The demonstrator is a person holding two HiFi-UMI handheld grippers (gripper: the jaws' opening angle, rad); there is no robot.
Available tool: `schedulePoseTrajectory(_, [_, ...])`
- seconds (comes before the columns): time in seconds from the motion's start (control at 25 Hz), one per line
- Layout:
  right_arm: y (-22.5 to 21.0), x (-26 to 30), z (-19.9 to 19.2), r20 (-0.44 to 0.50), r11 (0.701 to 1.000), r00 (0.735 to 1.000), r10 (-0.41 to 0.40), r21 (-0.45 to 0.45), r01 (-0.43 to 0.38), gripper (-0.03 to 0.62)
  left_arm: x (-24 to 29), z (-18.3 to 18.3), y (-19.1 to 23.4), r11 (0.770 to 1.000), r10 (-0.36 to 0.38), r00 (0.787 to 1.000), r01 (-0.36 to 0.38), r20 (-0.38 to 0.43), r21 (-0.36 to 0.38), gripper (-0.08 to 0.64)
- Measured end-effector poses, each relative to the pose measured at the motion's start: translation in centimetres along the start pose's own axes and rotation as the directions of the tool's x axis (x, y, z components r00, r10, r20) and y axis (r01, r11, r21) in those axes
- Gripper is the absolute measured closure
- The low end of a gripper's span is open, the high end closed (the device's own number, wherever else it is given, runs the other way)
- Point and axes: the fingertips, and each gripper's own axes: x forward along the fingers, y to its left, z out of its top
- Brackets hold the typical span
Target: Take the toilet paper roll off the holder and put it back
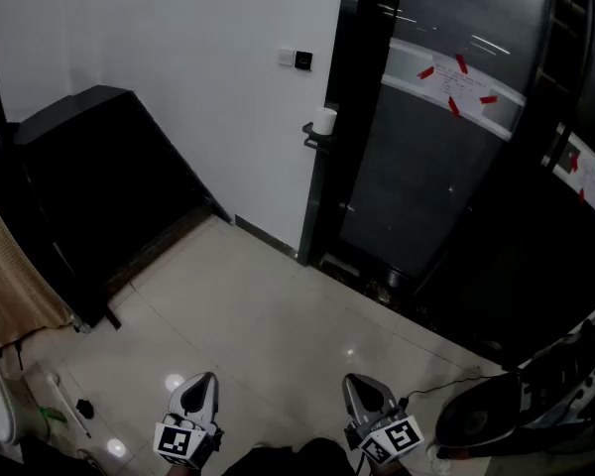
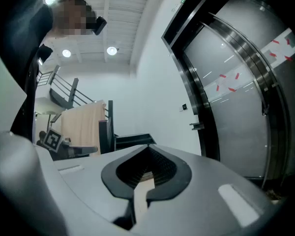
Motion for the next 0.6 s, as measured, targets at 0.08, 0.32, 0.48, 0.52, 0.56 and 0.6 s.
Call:
schedulePoseTrajectory(0.08, [0.5,0.4,-0.3,-0.006,1.000,1.000,0.006,0.003,-0.006,0.578,0.0,0.0,0.7,1.000,0.006,1.000,-0.006,-0.007,-0.002,0.558])
schedulePoseTrajectory(0.32, [-0.9,2.1,-0.8,-0.005,0.999,1.000,0.017,0.029,-0.017,0.578,1.8,-0.2,1.5,1.000,0.019,1.000,-0.019,-0.013,0.000,0.558])
schedulePoseTrajectory(0.48, [-3.4,3.8,-0.2,0.009,0.999,0.999,0.033,0.034,-0.034,0.578,4.4,-0.2,1.7,0.999,0.049,0.999,-0.049,-0.008,0.017,0.558])
schedulePoseTrajectory(0.52, [-4.5,4.4,0.1,0.015,0.999,0.999,0.032,0.038,-0.033,0.578,5.3,0.2,1.3,0.999,0.051,0.999,-0.051,-0.004,0.019,0.558])
schedulePoseTrajectory(0.56, [-5.6,5.0,0.4,0.022,0.999,0.999,0.032,0.043,-0.033,0.578,6.2,0.5,0.9,0.998,0.052,0.999,-0.052,0.000,0.019,0.558])
schedulePoseTrajectory(0.6, [-6.6,5.6,0.6,0.027,0.998,0.999,0.036,0.045,-0.038,0.578,7.1,0.9,0.5,0.998,0.053,0.999,-0.053,0.004,0.019,0.558])
